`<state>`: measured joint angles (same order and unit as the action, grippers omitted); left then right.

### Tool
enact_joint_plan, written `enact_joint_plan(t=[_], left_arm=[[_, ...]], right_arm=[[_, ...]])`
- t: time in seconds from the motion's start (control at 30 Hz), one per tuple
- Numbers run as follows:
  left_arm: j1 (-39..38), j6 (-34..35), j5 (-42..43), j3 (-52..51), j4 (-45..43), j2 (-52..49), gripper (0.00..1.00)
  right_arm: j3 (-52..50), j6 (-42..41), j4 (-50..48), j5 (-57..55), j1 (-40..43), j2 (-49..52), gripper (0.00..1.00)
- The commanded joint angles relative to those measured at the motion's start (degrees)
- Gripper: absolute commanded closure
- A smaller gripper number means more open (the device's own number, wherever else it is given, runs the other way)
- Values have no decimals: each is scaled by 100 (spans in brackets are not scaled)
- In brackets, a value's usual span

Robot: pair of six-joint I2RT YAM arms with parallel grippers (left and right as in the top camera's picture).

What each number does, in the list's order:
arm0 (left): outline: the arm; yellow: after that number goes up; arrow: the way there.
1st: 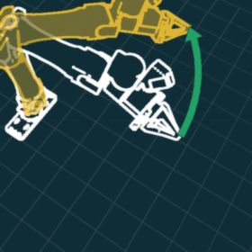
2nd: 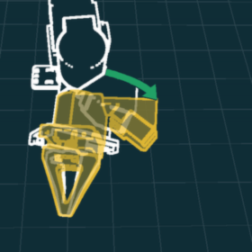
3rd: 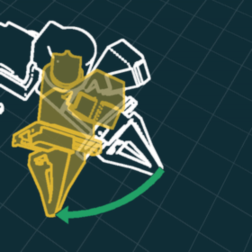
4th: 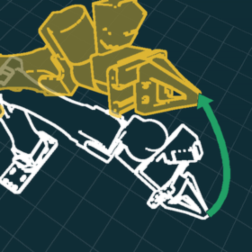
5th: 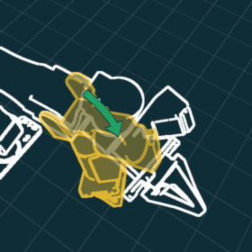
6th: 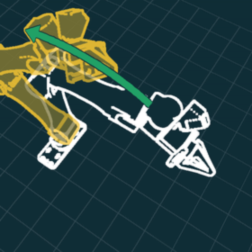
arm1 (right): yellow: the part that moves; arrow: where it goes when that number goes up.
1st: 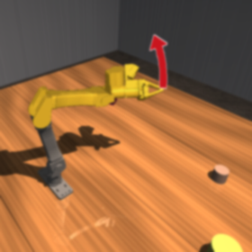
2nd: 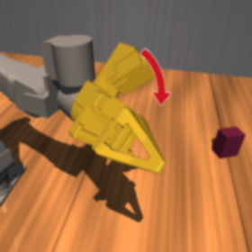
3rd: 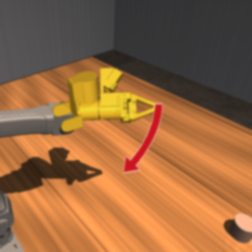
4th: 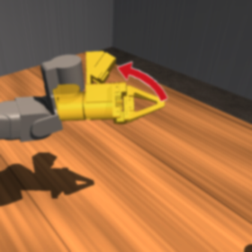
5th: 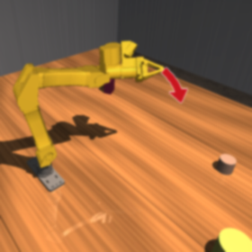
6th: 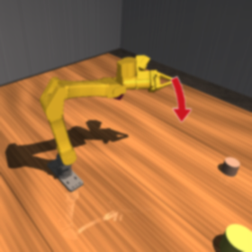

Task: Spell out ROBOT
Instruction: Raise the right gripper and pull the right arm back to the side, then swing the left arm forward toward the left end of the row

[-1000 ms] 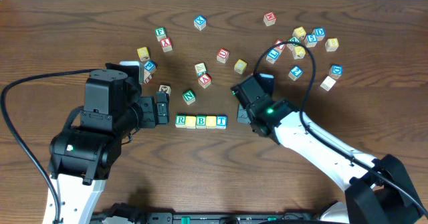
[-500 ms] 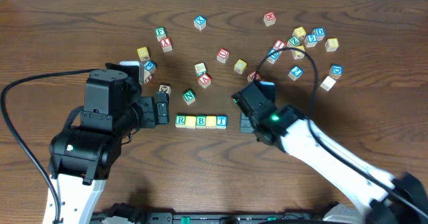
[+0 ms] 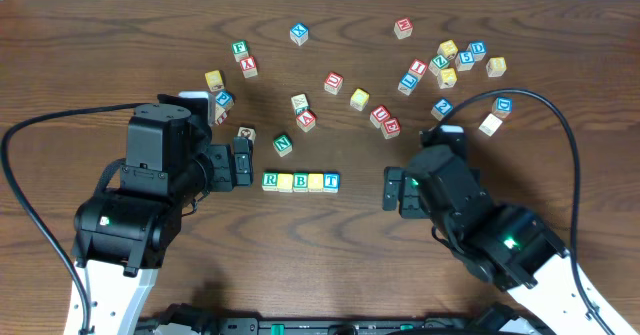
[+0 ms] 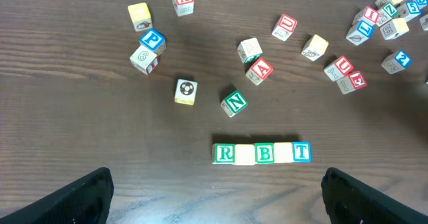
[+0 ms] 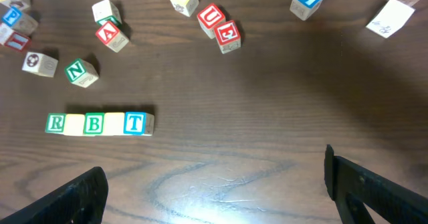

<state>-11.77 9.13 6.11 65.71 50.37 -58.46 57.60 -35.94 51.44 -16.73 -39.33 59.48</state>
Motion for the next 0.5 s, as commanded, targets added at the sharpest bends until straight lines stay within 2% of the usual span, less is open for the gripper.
enact_joint_plan(t=[0.0,0.47], left_arm=[[20,-55,35,105,0,9,2],[20,-52,37,105,-2,9,2]], right_arm=[[24,133,28,-111,35,-57,1],[22,131,129,-48,35,22,1]])
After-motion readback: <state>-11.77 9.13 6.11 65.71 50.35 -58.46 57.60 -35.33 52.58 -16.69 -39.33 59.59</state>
